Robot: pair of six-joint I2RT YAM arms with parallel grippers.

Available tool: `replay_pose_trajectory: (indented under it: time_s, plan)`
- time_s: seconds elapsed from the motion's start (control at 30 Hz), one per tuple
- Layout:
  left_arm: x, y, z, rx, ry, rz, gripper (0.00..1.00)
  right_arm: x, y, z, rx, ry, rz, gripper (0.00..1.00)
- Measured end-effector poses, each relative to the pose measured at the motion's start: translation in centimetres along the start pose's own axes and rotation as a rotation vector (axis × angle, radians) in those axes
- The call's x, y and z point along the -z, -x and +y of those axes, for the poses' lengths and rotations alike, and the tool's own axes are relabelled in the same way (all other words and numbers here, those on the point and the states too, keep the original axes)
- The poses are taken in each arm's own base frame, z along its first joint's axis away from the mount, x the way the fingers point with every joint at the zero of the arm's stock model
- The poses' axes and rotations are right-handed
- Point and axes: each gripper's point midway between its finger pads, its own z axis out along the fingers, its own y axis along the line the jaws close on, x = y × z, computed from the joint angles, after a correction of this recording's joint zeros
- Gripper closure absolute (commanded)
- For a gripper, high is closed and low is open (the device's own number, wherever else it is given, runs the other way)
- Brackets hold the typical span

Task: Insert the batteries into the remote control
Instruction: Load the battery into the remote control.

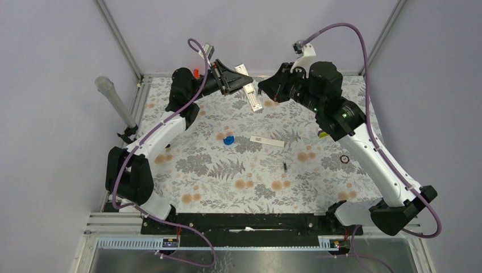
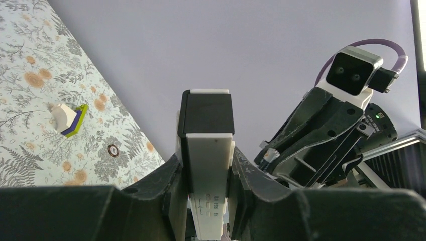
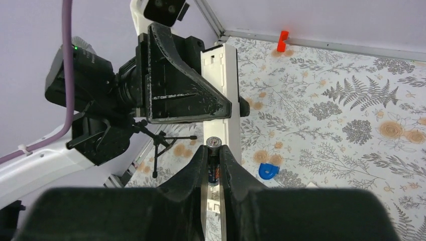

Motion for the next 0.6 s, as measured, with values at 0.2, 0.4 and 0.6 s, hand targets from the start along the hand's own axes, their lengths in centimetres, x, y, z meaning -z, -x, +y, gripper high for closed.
replay_pose_trajectory:
  time_s: [0.2, 0.4, 0.6]
  plan:
    - [-0.5, -1.0, -0.6, -0.007, -0.020, 0.021, 1.00, -0.7, -1.2, 0.4, 0.051, 0.027, 0.041, 0.86]
    - [-1.2, -2.6, -0.7, -0.004, -0.021, 0.059, 1.00, -0.8, -1.5, 1.1, 0.120, 0.046, 0.042, 0.86]
    - [-1.2, -2.5, -0.6, -0.003, -0.014, 0.059, 1.00, -0.6, -2.4, 0.8, 0.188, 0.042, 0.037, 0.86]
